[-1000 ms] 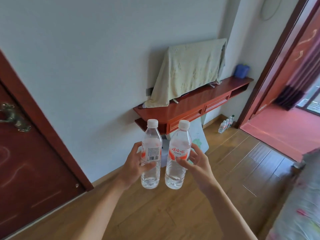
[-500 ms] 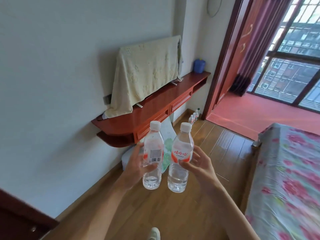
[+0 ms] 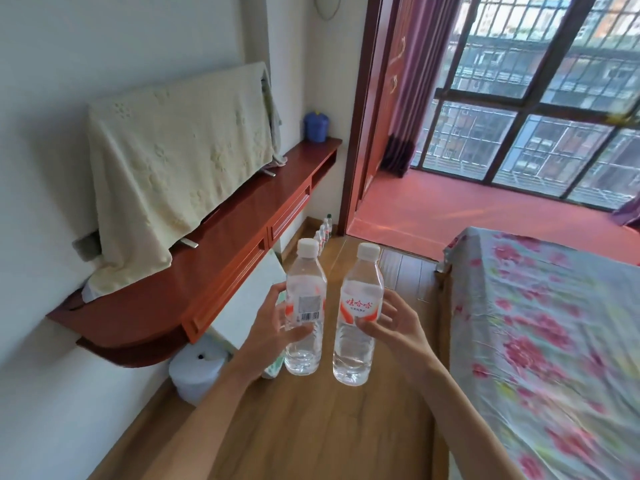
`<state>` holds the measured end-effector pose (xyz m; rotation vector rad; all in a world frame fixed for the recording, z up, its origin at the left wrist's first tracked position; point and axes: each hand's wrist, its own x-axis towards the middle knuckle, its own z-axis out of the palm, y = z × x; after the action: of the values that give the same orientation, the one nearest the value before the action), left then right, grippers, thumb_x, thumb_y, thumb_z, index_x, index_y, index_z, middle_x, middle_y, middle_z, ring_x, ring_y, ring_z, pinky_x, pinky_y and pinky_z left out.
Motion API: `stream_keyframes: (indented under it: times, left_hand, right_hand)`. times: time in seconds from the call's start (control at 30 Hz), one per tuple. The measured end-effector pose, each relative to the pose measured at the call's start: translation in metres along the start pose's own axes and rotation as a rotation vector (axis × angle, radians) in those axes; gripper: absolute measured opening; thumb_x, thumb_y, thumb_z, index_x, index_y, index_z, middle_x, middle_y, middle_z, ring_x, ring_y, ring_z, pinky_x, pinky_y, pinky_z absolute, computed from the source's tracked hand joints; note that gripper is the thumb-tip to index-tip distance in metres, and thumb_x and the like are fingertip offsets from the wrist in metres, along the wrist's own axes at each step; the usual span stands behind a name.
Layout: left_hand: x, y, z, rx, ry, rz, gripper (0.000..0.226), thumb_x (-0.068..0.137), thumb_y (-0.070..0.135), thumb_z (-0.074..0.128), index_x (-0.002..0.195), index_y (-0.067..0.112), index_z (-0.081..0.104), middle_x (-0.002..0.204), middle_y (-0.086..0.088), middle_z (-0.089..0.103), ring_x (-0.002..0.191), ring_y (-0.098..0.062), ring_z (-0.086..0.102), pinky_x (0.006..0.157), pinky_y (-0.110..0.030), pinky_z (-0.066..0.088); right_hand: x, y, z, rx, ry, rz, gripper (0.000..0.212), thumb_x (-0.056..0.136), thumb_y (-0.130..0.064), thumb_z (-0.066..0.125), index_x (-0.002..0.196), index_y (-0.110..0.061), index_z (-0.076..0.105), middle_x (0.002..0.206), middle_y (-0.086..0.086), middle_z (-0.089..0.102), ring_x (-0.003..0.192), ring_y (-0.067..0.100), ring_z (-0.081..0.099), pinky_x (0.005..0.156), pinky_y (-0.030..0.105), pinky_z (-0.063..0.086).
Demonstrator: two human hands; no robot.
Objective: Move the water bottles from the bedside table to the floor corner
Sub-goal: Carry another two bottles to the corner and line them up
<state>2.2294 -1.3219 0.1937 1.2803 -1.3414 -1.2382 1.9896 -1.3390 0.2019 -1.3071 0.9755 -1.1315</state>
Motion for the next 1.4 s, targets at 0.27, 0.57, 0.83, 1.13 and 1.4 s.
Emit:
stream_keyframes:
  times: [0.27, 0.57, 0.83, 1.13, 1.4]
  left_hand:
    - [0.095, 0.007, 0.008, 0.025, -0.087, 0.021, 0.063, 0.075, 0.026, 0.077, 0.122, 0.037, 0.037, 0.123, 0.015, 0.057, 0.104, 0.007, 0.061, 0.08, -0.009, 0.051]
    - [0.18, 0.013, 0.026, -0.053, -0.156, 0.019, 0.091, 0.05, 0.058, 0.085, 0.126, 0.041, 0.038, 0.125, 0.01, 0.06, 0.114, -0.006, 0.061, 0.087, -0.022, 0.054]
    - [0.27, 0.013, 0.053, -0.032, -0.18, 0.003, 0.087, 0.053, 0.045, 0.086, 0.127, 0.035, 0.04, 0.125, 0.008, 0.061, 0.118, -0.01, 0.059, 0.098, -0.036, 0.05]
    - [0.392, 0.015, 0.096, -0.006, -0.159, -0.012, 0.074, 0.067, 0.019, 0.085, 0.126, 0.034, 0.042, 0.114, 0.021, 0.064, 0.115, -0.003, 0.06, 0.096, -0.035, 0.051]
    - [0.48, 0.02, 0.127, -0.017, -0.105, -0.02, 0.071, 0.072, 0.007, 0.078, 0.129, 0.024, 0.039, 0.108, 0.024, 0.065, 0.113, -0.001, 0.06, 0.087, -0.027, 0.055]
  right_hand:
    - [0.07, -0.005, -0.026, 0.011, 0.079, -0.013, 0.078, 0.064, -0.042, 0.088, 0.127, -0.009, 0.056, 0.119, 0.012, 0.069, 0.109, 0.032, 0.067, 0.089, 0.043, 0.057]
    - [0.132, 0.002, -0.066, 0.026, 0.187, -0.046, 0.08, 0.062, -0.045, 0.088, 0.126, -0.008, 0.057, 0.117, 0.011, 0.069, 0.108, 0.029, 0.068, 0.087, 0.04, 0.058]
    - [0.204, 0.016, -0.117, -0.025, 0.198, -0.066, 0.064, 0.069, -0.029, 0.086, 0.125, -0.013, 0.058, 0.117, 0.008, 0.07, 0.109, 0.027, 0.067, 0.091, 0.039, 0.057]
    - [0.307, 0.021, -0.189, -0.004, 0.181, -0.041, 0.077, 0.064, -0.046, 0.087, 0.126, -0.011, 0.057, 0.117, 0.008, 0.07, 0.108, 0.029, 0.067, 0.091, 0.042, 0.056]
    - [0.394, 0.031, -0.253, -0.047, 0.115, 0.001, 0.074, 0.064, -0.042, 0.089, 0.127, -0.017, 0.059, 0.119, 0.009, 0.069, 0.112, 0.033, 0.065, 0.098, 0.06, 0.048]
